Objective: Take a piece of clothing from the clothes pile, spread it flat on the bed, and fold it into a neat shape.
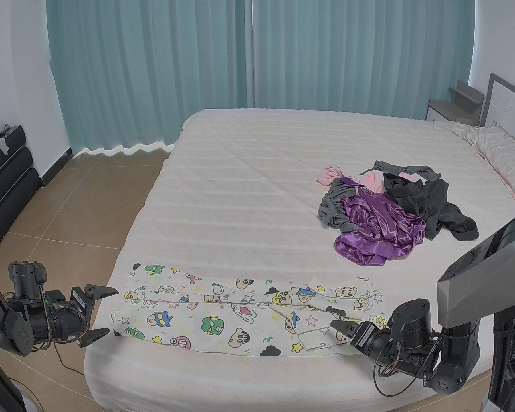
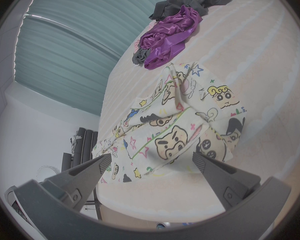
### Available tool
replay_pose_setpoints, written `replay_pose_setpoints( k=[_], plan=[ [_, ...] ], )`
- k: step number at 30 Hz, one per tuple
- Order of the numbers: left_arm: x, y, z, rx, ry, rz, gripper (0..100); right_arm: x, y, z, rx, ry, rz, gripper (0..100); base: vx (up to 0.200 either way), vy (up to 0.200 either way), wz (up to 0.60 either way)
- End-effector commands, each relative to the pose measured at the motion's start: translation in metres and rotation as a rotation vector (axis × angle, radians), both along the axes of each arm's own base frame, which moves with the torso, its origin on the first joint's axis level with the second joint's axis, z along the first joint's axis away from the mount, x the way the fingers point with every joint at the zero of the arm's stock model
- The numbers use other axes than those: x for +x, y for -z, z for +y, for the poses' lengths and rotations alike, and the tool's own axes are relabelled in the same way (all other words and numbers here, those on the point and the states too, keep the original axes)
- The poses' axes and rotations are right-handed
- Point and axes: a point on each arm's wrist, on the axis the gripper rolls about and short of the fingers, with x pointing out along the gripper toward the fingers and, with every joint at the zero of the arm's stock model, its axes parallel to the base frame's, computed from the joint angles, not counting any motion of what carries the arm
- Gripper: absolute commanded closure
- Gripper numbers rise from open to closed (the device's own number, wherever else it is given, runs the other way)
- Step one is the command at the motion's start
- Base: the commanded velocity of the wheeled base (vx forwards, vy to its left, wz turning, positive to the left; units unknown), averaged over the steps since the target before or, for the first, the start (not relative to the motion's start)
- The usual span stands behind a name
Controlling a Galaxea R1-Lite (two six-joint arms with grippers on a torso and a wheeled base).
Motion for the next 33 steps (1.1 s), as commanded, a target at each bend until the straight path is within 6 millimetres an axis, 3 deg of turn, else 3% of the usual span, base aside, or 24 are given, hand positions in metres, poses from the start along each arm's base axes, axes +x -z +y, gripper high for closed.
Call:
replay_pose_setpoints(
  k=[1, 5, 6, 16, 24, 27, 33],
  plan=[
    [0.000, 0.001, 0.000, -0.001, -0.001, 0.002, 0, 0.006, 0.005, -0.001, -0.007, 0.025, -0.007, 0, 0.000, 0.000, 0.00],
    [0.000, 0.001, 0.000, -0.001, -0.001, 0.004, 0, 0.011, 0.006, 0.000, -0.007, 0.042, -0.021, 0, 0.000, 0.000, 0.00],
    [0.000, 0.001, 0.000, -0.001, -0.001, 0.004, 0, 0.012, 0.007, 0.000, -0.008, 0.044, -0.019, 100, 0.000, 0.000, 0.00],
    [0.001, 0.001, 0.000, -0.001, -0.001, 0.002, 0, 0.008, 0.014, -0.001, -0.042, 0.052, 0.004, 100, 0.000, 0.000, 0.00],
    [0.001, 0.001, 0.000, -0.001, -0.001, 0.004, 0, -0.003, 0.002, 0.002, -0.038, 0.028, -0.020, 100, 0.000, 0.000, 0.00],
    [0.001, 0.002, 0.000, -0.002, -0.001, 0.005, 0, -0.017, -0.014, 0.004, -0.026, -0.014, -0.041, 100, 0.000, 0.000, 0.00],
    [0.001, 0.002, 0.000, -0.001, -0.002, 0.006, 0, -0.026, -0.014, 0.004, -0.064, -0.057, -0.035, 100, 0.000, 0.000, 0.00]
  ],
)
